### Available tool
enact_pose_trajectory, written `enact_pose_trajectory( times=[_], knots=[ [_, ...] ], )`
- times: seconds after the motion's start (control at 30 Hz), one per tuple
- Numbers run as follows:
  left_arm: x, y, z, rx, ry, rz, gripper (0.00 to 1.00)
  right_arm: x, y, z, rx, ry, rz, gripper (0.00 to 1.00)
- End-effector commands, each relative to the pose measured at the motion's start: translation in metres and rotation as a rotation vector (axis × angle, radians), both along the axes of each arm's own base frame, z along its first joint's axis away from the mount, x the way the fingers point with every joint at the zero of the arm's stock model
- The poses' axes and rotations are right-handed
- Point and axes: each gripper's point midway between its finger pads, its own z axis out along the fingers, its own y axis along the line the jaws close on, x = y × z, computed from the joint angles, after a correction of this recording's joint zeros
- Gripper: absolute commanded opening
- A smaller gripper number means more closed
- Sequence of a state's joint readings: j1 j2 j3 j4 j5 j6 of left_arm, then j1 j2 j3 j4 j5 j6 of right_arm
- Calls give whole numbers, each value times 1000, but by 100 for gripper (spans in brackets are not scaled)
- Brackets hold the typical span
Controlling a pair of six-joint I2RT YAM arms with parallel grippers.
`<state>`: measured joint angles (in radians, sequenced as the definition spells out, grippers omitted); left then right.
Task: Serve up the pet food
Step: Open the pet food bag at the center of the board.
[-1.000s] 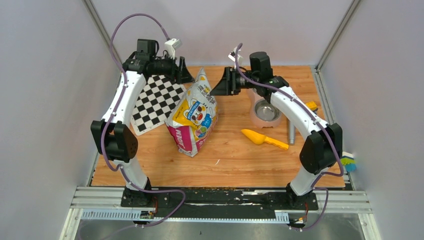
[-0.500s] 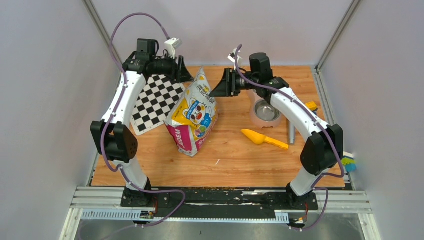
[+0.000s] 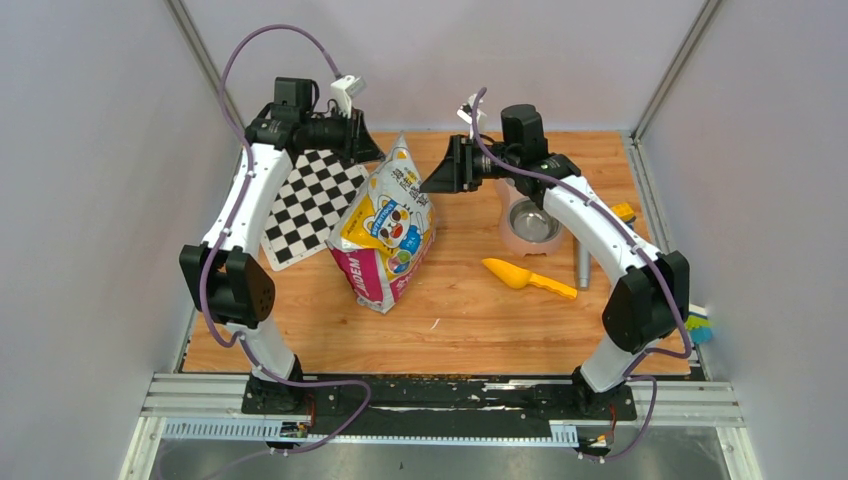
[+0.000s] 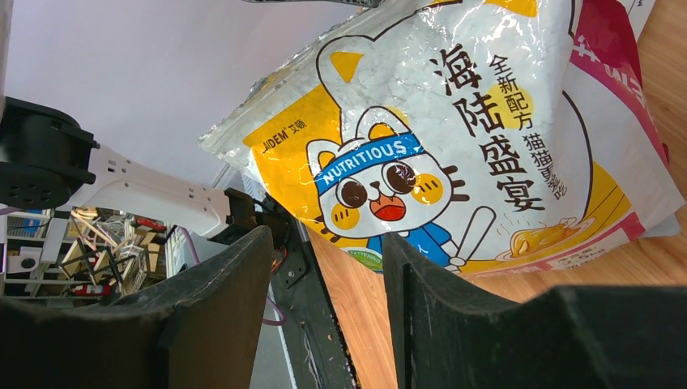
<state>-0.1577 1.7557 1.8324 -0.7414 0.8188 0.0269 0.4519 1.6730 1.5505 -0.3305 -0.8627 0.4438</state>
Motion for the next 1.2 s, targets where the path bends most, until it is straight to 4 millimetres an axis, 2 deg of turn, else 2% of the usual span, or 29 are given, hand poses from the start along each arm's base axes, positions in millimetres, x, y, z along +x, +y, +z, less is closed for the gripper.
enact_pose_trajectory(
  times=[0.0,0.13,0.3,0.37,0.5,0.7,0.83,0.97,1.13,1.17],
  knots=[
    [-7,-5,17,-30,-42,-22,27,-9,0,23,40,-71,15,53],
    [-9,-9,16,-56,-24,-40,21,-9,1,22,41,-69,20,53],
    [-13,-15,19,-102,13,-50,3,-8,2,25,45,-84,27,53],
    [-15,-18,21,-119,22,-53,0,-9,4,28,47,-105,41,53],
    [-18,-24,17,-139,41,-62,0,-4,9,33,52,-140,57,53],
    [-16,-27,14,-149,47,-43,0,17,20,43,67,-147,38,53],
    [-20,-26,26,-157,19,-37,0,35,25,33,53,-115,-10,54],
    [-32,-25,51,-179,-36,-39,0,45,26,18,37,-95,-38,54],
    [-33,-19,63,-173,-73,-15,0,53,28,9,23,-88,-63,55],
    [-30,-16,64,-162,-80,2,4,55,27,8,22,-85,-69,55]
  ],
)
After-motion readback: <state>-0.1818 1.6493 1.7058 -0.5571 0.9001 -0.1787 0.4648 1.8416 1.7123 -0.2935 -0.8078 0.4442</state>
